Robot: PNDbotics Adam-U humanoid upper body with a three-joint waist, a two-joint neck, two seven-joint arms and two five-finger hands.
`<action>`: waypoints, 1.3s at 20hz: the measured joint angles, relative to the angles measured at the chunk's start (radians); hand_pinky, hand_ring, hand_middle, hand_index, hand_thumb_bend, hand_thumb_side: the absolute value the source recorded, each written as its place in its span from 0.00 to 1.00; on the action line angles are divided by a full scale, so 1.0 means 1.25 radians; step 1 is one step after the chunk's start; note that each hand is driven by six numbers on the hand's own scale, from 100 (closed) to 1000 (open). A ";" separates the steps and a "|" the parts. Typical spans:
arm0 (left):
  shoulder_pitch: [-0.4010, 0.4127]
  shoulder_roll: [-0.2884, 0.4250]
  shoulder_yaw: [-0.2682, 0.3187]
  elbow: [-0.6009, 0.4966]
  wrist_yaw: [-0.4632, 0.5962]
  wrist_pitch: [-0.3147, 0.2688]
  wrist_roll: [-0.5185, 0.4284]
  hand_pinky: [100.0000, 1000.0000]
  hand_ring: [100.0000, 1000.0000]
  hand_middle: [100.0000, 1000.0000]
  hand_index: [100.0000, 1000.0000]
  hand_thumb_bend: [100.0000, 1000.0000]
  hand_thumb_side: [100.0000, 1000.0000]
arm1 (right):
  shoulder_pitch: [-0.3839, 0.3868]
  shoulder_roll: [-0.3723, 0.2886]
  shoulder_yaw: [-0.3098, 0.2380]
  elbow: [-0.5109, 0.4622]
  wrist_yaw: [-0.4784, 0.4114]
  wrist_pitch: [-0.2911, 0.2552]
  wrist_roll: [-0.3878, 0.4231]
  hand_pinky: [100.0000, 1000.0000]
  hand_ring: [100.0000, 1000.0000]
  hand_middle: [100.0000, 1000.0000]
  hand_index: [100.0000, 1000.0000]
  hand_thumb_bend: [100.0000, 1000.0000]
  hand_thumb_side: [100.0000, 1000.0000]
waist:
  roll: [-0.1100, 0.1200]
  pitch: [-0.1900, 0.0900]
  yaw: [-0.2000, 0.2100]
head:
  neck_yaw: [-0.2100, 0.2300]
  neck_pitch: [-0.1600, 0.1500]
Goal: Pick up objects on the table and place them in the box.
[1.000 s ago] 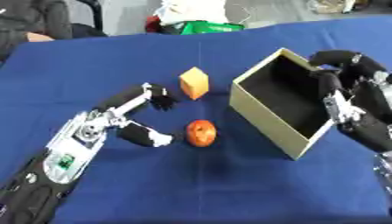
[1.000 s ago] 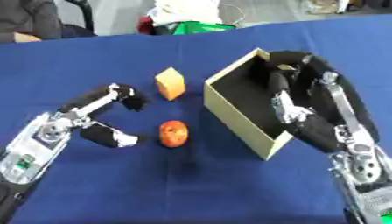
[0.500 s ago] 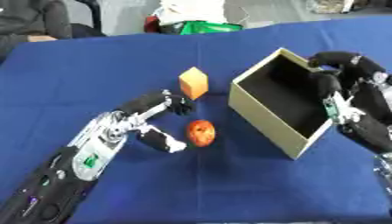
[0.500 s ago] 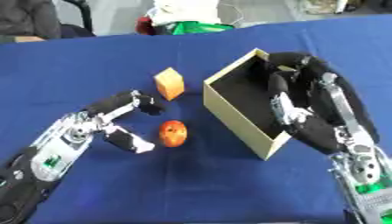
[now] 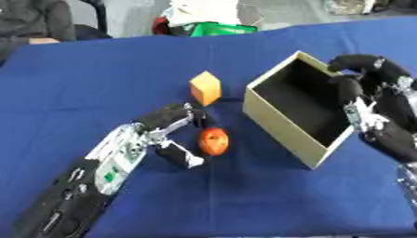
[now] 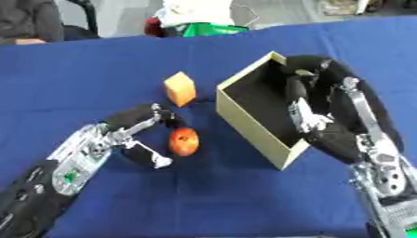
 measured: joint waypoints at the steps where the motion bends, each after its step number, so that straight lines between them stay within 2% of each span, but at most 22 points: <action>1: 0.000 -0.003 0.000 0.004 -0.004 0.000 0.010 0.63 0.55 0.47 0.68 0.04 0.07 | 0.000 0.000 0.000 0.000 0.000 0.000 0.000 0.72 0.82 0.65 0.78 0.00 0.43 | 0.000 0.000 0.000 | 0.000 0.000; 2: 0.000 -0.006 0.000 0.009 -0.006 0.001 0.020 0.62 0.53 0.44 0.66 0.00 0.05 | 0.000 0.000 0.000 0.000 0.000 0.000 0.000 0.72 0.82 0.65 0.78 0.00 0.43 | 0.000 0.000 -0.001 | 0.000 0.000; 4: -0.001 -0.010 0.001 0.017 -0.008 0.005 0.043 0.60 0.50 0.40 0.61 0.00 0.00 | 0.000 0.000 0.000 0.000 0.000 0.000 0.000 0.72 0.82 0.65 0.78 0.00 0.43 | 0.000 0.000 -0.001 | 0.000 0.000; 6: -0.001 -0.014 0.002 0.021 -0.004 0.010 0.066 0.59 0.49 0.37 0.58 0.00 0.00 | 0.000 0.000 0.000 0.000 0.000 0.000 0.000 0.72 0.82 0.65 0.78 0.00 0.43 | 0.000 0.000 -0.001 | 0.000 0.000; 13: -0.007 0.003 0.028 0.031 0.035 0.035 0.105 0.60 0.49 0.36 0.57 0.00 0.00 | 0.000 0.000 0.000 0.000 0.000 0.000 0.000 0.72 0.82 0.64 0.78 0.00 0.43 | 0.002 0.000 -0.001 | 0.000 0.000; 15: -0.017 0.013 0.038 0.031 0.040 0.044 0.112 0.61 0.50 0.36 0.57 0.00 0.00 | 0.003 0.000 0.000 0.000 0.000 0.000 0.000 0.72 0.82 0.64 0.78 0.00 0.43 | 0.003 -0.006 -0.001 | -0.001 0.001; 20: -0.106 0.052 0.077 0.018 0.032 0.056 0.124 0.62 0.51 0.37 0.58 0.00 0.01 | -0.013 0.000 0.019 0.000 -0.017 -0.007 0.014 0.72 0.82 0.64 0.78 0.00 0.42 | 0.002 -0.011 -0.036 | 0.008 0.001; 23: -0.159 0.044 0.077 0.033 0.025 0.042 0.114 0.62 0.51 0.37 0.58 0.00 0.02 | -0.024 0.000 0.033 0.000 -0.029 -0.018 0.028 0.72 0.82 0.64 0.78 0.00 0.41 | 0.003 -0.011 -0.056 | 0.018 0.001; 26: -0.210 0.012 0.075 0.069 0.016 0.019 0.108 0.63 0.51 0.37 0.59 0.00 0.03 | -0.045 0.003 0.047 0.000 -0.045 -0.034 0.044 0.73 0.82 0.65 0.78 0.00 0.41 | 0.003 -0.009 -0.080 | 0.029 0.001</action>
